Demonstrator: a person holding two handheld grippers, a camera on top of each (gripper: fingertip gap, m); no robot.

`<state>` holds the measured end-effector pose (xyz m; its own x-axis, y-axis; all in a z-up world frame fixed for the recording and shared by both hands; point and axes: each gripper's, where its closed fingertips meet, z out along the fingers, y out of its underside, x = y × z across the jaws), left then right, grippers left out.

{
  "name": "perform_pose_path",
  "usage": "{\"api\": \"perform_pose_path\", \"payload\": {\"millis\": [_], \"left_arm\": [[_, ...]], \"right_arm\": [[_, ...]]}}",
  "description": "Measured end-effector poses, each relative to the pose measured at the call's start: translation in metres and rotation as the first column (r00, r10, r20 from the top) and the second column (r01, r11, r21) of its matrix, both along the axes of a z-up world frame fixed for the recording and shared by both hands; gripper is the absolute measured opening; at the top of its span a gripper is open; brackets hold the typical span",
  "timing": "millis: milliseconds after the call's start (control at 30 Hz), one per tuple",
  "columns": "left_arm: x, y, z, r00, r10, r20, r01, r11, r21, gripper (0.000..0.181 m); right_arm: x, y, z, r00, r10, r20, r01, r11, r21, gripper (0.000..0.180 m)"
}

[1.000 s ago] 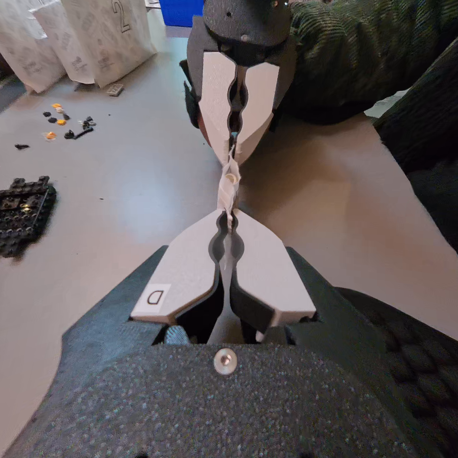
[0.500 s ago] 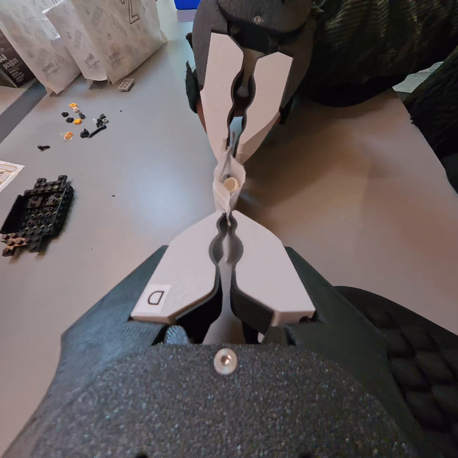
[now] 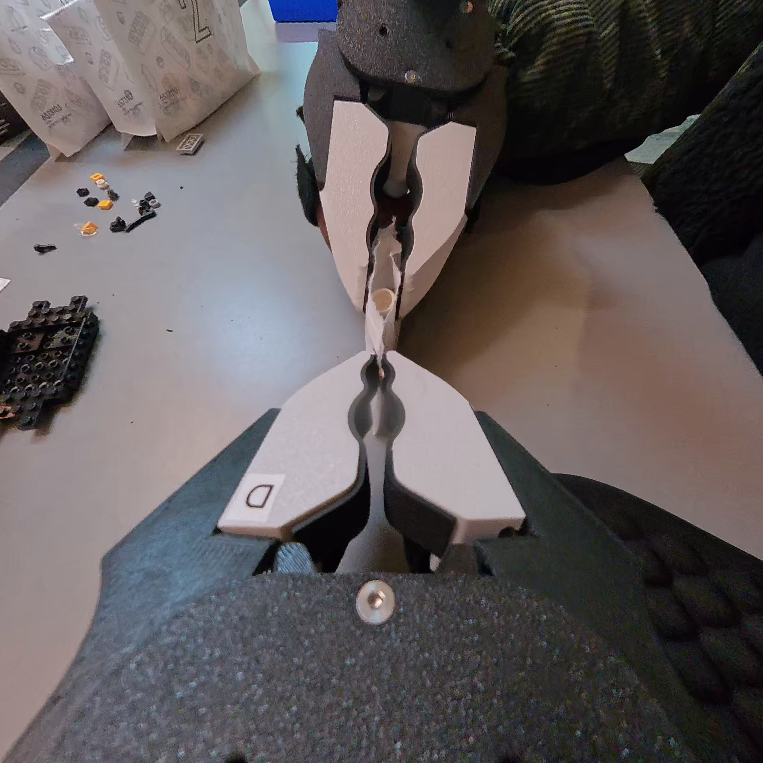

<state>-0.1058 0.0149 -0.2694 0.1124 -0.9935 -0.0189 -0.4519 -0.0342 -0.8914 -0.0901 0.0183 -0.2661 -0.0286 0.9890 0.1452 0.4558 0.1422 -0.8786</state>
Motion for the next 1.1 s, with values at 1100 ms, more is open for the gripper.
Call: {"api": "perform_pose_path", "payload": {"millis": [1100], "left_arm": [[0.013, -0.027, -0.024, 0.965, 0.022, -0.260, -0.095, 0.957, -0.273, 0.001]], "right_arm": [[0.004, -0.031, -0.025, 0.981, 0.081, 0.176, -0.049, 0.983, -0.175, 0.000]]}}
